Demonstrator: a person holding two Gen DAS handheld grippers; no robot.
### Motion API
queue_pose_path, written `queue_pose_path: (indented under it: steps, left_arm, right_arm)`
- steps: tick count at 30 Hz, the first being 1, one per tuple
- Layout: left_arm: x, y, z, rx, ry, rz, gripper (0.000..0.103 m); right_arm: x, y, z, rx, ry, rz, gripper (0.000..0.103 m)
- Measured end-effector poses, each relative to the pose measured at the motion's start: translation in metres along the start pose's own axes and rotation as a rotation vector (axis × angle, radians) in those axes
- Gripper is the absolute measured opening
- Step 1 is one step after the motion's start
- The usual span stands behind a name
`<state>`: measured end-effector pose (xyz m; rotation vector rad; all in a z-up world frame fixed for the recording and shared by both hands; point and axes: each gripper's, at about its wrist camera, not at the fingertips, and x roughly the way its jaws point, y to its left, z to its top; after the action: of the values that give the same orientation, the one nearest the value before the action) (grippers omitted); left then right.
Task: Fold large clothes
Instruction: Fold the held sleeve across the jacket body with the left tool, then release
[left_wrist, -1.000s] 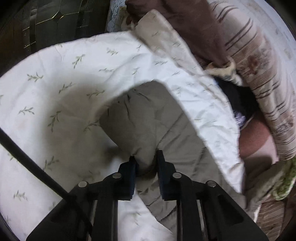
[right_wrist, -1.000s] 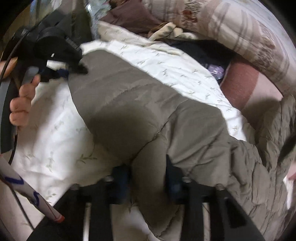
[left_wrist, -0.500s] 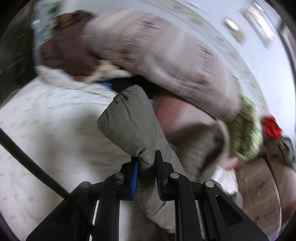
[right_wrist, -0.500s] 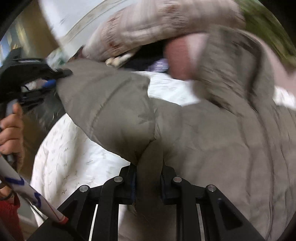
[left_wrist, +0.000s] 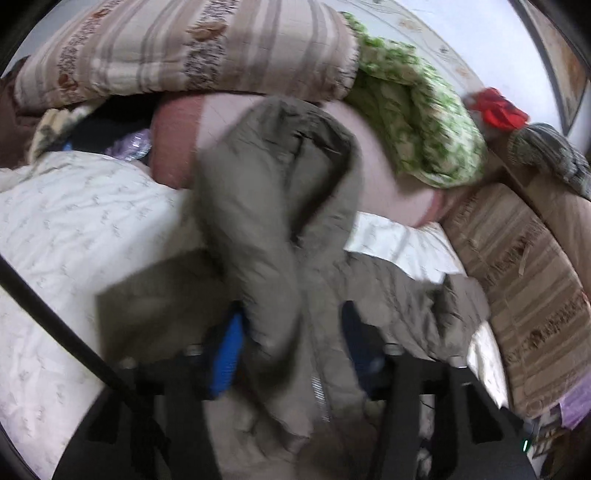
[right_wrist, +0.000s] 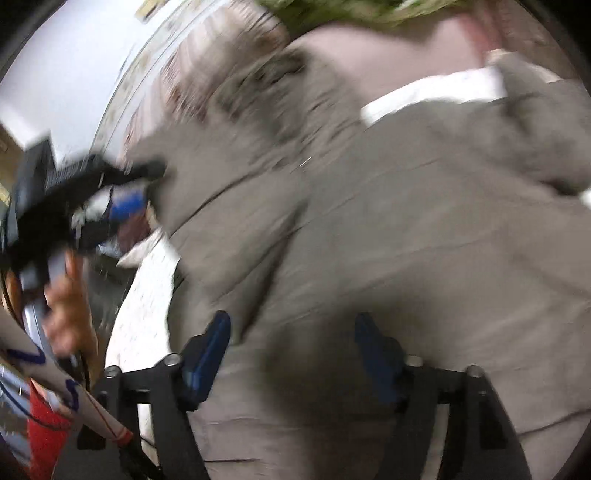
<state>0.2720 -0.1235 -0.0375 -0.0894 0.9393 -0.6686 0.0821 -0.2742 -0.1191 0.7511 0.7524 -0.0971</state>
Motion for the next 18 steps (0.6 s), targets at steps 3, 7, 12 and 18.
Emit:
queue_pose_path:
  steps: [3,7,12,18]
  left_arm:
    - [-0.008,-0.015,-0.018,0.019,0.016,-0.079,0.068]
    - [-0.014,-0.036,-0.042,0.083,0.064,-0.157,0.069]
    - [-0.041,-0.032,-0.093,0.076,0.06,-0.157,0.069]
    - [-0.07,0.0,-0.137,0.047,-0.025,0.027,0.069]
  right_arm:
    - [-0.017,-0.014,0.019,0.006,-0.039,-0.029,0.076]
    - [-0.03,-0.021,0.059,0.039,-0.088,0.012,0.078]
    - [-0.023,-0.011,0.095,-0.049,-0.041,0.034,0.083]
    - [0.007,-0.009,0.113,-0.101,0.045,-0.004,0.091]
